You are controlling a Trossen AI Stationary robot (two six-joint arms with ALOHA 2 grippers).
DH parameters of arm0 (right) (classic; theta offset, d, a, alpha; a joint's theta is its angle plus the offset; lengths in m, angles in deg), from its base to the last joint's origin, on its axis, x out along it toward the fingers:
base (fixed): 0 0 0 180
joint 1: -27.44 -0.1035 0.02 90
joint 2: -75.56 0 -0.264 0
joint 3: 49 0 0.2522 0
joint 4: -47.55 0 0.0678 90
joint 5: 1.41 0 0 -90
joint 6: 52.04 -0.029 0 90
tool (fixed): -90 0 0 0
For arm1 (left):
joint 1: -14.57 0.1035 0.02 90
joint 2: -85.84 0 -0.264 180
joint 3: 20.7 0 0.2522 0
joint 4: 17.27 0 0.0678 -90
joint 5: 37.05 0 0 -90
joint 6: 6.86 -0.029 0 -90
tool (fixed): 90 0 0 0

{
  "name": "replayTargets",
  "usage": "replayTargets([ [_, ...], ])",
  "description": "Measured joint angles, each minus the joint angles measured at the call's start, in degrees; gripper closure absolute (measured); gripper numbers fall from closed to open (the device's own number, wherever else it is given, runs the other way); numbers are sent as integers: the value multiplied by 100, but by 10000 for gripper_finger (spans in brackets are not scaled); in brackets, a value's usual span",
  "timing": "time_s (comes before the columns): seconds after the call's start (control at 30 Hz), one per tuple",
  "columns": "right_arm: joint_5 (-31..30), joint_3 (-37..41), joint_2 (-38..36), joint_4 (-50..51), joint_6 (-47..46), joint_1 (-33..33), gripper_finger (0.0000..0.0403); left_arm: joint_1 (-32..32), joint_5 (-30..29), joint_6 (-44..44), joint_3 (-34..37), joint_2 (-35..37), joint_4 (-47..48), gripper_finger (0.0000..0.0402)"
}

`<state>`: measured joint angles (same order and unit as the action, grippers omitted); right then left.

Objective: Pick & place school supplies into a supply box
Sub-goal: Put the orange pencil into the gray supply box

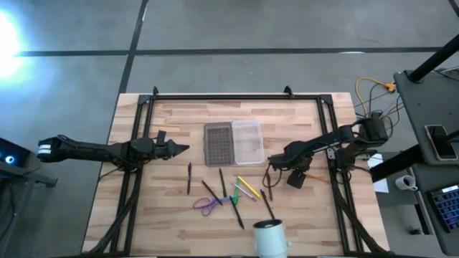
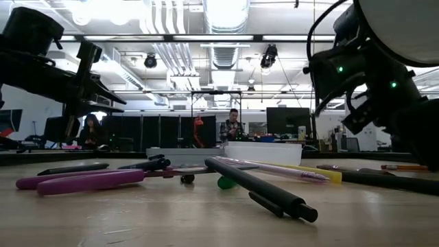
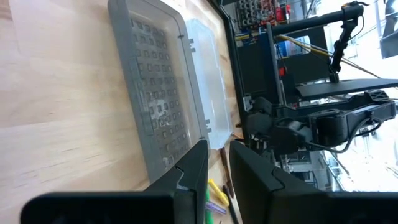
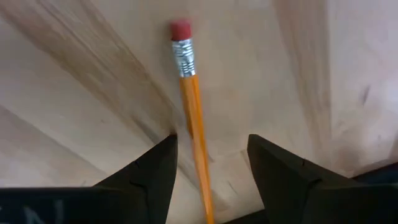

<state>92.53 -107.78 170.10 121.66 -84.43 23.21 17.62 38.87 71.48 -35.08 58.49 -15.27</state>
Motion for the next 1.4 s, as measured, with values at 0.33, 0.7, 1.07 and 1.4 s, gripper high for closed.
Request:
replayTargets([
  [0.33,-26,120,67,-180,90,-13,292,0,0,0,0,-2,23,350],
  [0.7,319,162,-155,-478,-649,-5,390,0,0,0,-3,0,21,350],
  [1.07,-152,64,-2431,-2359,-3585,699,393,-2,-2,0,0,-29,31,350],
  [1.4,-131,57,-2411,-3999,-3374,1856,394,-1,-2,0,-3,-35,34,350],
])
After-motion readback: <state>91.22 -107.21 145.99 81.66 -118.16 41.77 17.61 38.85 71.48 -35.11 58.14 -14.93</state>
